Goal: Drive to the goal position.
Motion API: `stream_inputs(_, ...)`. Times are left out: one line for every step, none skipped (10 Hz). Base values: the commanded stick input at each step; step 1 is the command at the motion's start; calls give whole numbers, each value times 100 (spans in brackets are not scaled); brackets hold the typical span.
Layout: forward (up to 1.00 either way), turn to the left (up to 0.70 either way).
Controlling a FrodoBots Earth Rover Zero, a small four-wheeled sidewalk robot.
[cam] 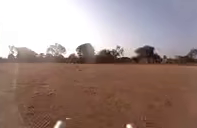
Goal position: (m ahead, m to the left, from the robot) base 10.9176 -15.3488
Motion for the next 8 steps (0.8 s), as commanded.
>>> stream_inputs(70,0)
stream_inputs(70,0)
stream_inputs(70,0)
stream_inputs(70,0)
stream_inputs(70,0)
stream_inputs(70,0)
stream_inputs(70,0)
stream_inputs(70,0)
